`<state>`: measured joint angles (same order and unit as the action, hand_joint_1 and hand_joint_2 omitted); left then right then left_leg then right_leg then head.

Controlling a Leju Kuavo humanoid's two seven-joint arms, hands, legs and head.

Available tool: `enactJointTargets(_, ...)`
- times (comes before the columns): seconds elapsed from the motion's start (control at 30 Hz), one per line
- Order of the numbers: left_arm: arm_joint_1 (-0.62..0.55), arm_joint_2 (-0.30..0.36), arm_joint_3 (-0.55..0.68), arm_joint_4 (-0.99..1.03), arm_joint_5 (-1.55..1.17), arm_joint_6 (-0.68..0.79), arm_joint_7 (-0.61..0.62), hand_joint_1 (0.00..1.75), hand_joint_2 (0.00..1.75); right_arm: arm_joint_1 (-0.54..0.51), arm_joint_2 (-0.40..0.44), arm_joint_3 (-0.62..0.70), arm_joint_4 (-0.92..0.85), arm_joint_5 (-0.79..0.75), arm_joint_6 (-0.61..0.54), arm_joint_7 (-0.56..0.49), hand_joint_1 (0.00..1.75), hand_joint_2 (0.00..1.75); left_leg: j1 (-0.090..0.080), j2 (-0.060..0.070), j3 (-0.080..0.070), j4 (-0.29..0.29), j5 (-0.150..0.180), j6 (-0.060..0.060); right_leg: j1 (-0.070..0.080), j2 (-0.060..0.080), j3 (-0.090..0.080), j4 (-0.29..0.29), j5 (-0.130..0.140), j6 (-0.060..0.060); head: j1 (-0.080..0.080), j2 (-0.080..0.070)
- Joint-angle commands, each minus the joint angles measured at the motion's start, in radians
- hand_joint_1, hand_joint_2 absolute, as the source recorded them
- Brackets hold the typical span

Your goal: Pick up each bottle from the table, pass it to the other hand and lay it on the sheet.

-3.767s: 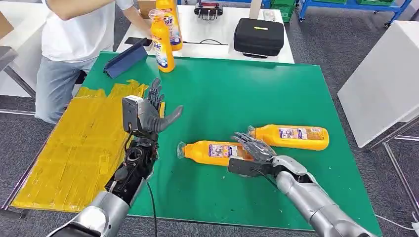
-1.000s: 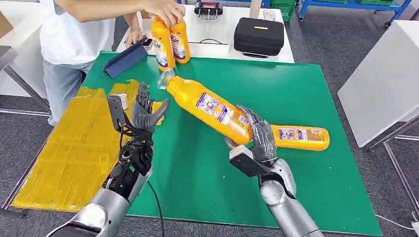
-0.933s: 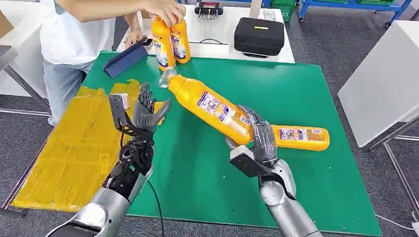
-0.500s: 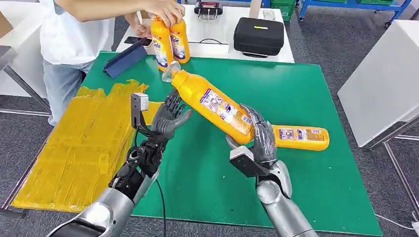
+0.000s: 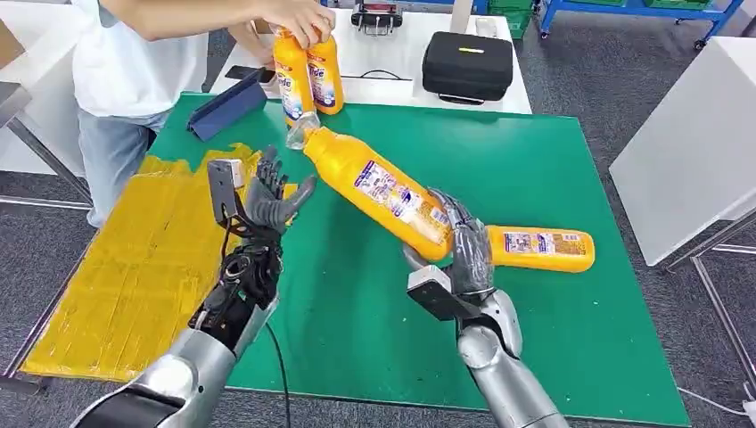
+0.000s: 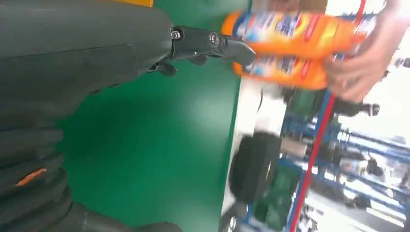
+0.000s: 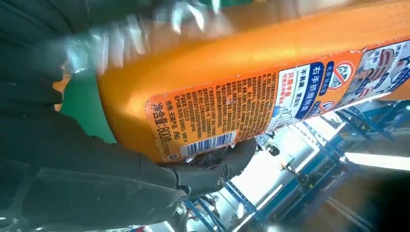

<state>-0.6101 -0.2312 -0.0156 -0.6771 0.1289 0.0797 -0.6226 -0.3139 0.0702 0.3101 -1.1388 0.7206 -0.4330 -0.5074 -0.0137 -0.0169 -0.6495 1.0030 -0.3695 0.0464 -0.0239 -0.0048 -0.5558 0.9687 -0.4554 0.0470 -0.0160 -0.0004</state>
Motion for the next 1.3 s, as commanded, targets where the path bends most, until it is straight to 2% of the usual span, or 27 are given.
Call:
enactJointTargets(0.03,-0.092,0.035,0.067,0.146,-0.001,-0.013,-0.021,0.0,1.75,0.089,-0.016,-0.003,-0.164,-0.016,-0.03,0.002,1.75,1.75,0.002,0.001,0.005,0.001,-0.003,-0.004,0.002,0.0,0.005,-0.001,-0.002,-0.003,0.0,0.0)
enactJointTargets(0.13,-0.08,0.034,0.076,0.128,-0.001,-0.014,-0.021,0.0,1.75,0.134,-0.018,-0.026,-0.227,0.009,-0.087,0.01,1.75,1.75,0.002,0.001,0.005,0.001,-0.004,-0.004,0.002,0.0,0.006,-0.001,-0.003,-0.003,0.0,0.0)
enactJointTargets(0.23,-0.076,0.035,0.077,0.125,-0.001,-0.015,-0.021,0.0,1.75,0.14,-0.02,-0.031,-0.234,0.01,-0.094,0.011,1.75,1.75,0.001,0.001,0.004,0.001,-0.003,-0.003,0.001,0.0,0.005,-0.001,-0.002,-0.003,0.0,0.0)
enactJointTargets(0.5,-0.049,0.027,0.084,0.081,-0.014,-0.03,-0.013,0.0,1.75,0.231,0.011,-0.15,-0.307,0.033,-0.177,0.046,1.75,1.75,0.001,0.001,0.004,0.0,-0.003,-0.003,0.002,0.0,0.004,-0.001,-0.002,-0.003,0.0,0.0)
enactJointTargets(0.73,-0.049,0.028,0.084,0.081,-0.014,-0.03,-0.013,0.0,1.75,0.229,0.011,-0.15,-0.308,0.033,-0.177,0.046,1.75,1.75,0.001,0.002,0.001,0.0,-0.002,-0.002,0.001,0.001,0.002,-0.001,-0.001,-0.002,0.0,0.0)
enactJointTargets(0.77,-0.049,0.028,0.086,0.08,-0.016,-0.031,-0.012,0.0,1.75,0.233,0.021,-0.166,-0.31,0.029,-0.181,0.052,1.75,1.75,0.002,0.004,0.007,0.001,-0.005,-0.006,0.003,0.002,0.008,-0.001,-0.004,-0.005,0.0,0.0)
enactJointTargets(0.83,-0.044,0.025,0.091,0.071,-0.024,-0.033,-0.008,0.0,1.75,0.243,0.037,-0.219,-0.289,0.02,-0.18,0.075,1.75,1.75,0.001,0.002,0.003,0.0,-0.002,-0.003,0.001,0.001,0.003,-0.001,-0.002,-0.003,0.0,0.0)
enactJointTargets(0.93,-0.035,0.02,0.094,0.055,-0.035,-0.034,0.0,0.0,1.75,0.228,0.049,-0.293,-0.178,0.016,-0.173,0.108,1.75,1.75,0.002,0.002,0.005,0.0,-0.003,-0.004,0.002,0.001,0.005,-0.002,-0.002,-0.003,0.0,0.0)
enactJointTargets(1.1,-0.028,0.009,0.09,0.037,-0.046,-0.044,0.008,0.0,1.75,0.201,0.052,-0.333,-0.057,-0.005,-0.171,0.087,1.75,1.75,0.002,0.003,0.006,0.0,-0.003,-0.003,0.002,0.002,0.007,-0.003,-0.002,-0.003,0.0,0.0)
enactJointTargets(1.17,-0.024,0.003,0.086,0.035,-0.025,-0.111,0.026,0.0,1.75,0.19,0.055,-0.33,-0.037,-0.007,-0.164,0.078,1.75,1.75,0.002,0.003,0.004,0.0,-0.003,-0.003,0.002,0.002,0.004,-0.002,-0.001,-0.003,0.0,0.0)
enactJointTargets(1.23,-0.015,-0.003,0.08,0.029,0.053,-0.291,0.077,0.0,1.75,0.176,0.055,-0.32,-0.021,-0.001,-0.154,0.077,1.75,1.75,0.001,0.003,0.003,0.0,-0.002,-0.003,0.001,0.003,0.003,-0.002,-0.001,-0.003,0.0,0.0)
enactJointTargets(1.27,-0.009,-0.004,0.06,0.019,0.055,-0.332,0.084,0.0,1.75,0.172,0.057,-0.32,-0.019,0.002,-0.151,0.076,1.75,1.75,0.003,0.005,0.009,0.0,-0.005,-0.006,0.003,0.004,0.009,-0.003,-0.003,-0.005,0.0,0.0)
enactJointTargets(1.3,-0.001,-0.008,0.044,0.005,0.057,-0.364,0.084,0.0,1.75,0.171,0.059,-0.319,-0.021,0.005,-0.147,0.076,1.75,1.75,0.002,0.005,0.006,0.0,-0.004,-0.005,0.002,0.004,0.007,-0.002,-0.002,-0.004,0.0,0.0)
